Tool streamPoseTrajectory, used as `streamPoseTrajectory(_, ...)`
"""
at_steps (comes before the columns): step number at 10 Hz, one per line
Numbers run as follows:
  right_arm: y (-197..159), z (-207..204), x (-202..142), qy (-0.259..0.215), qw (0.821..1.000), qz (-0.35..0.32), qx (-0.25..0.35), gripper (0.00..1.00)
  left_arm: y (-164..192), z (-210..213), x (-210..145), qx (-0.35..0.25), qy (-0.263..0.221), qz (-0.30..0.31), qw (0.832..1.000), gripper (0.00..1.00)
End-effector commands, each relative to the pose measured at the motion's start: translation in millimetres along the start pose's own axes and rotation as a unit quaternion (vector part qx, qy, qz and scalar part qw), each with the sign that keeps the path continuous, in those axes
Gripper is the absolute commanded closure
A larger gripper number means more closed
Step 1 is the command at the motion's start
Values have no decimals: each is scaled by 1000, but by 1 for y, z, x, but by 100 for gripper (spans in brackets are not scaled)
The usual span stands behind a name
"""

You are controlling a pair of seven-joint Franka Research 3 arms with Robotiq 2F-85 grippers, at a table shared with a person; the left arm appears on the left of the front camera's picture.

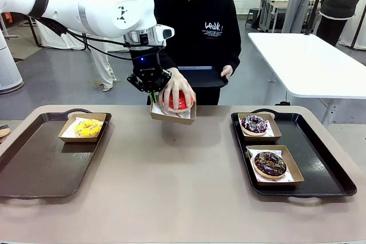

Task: Individually package the donuts and arrange them on the tray.
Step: Place the picked Paper togo box on the Handle tray.

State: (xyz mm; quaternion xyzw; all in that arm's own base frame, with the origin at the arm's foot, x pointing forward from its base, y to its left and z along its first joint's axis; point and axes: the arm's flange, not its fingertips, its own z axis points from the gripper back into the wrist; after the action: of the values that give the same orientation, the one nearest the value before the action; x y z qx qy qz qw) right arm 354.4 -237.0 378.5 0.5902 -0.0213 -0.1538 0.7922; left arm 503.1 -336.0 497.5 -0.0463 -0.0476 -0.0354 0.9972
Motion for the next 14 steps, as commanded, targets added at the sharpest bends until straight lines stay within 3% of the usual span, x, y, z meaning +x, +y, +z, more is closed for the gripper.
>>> streamPoseTrajectory(1,1,2,-1,2,1000,-6,5,0,1,-1,-2,0,-2,-3,1000,100)
streamPoseTrajectory(14,1,2,-1,2,1000,-6,5,0,1,-1,-2,0,-2,-3,1000,100)
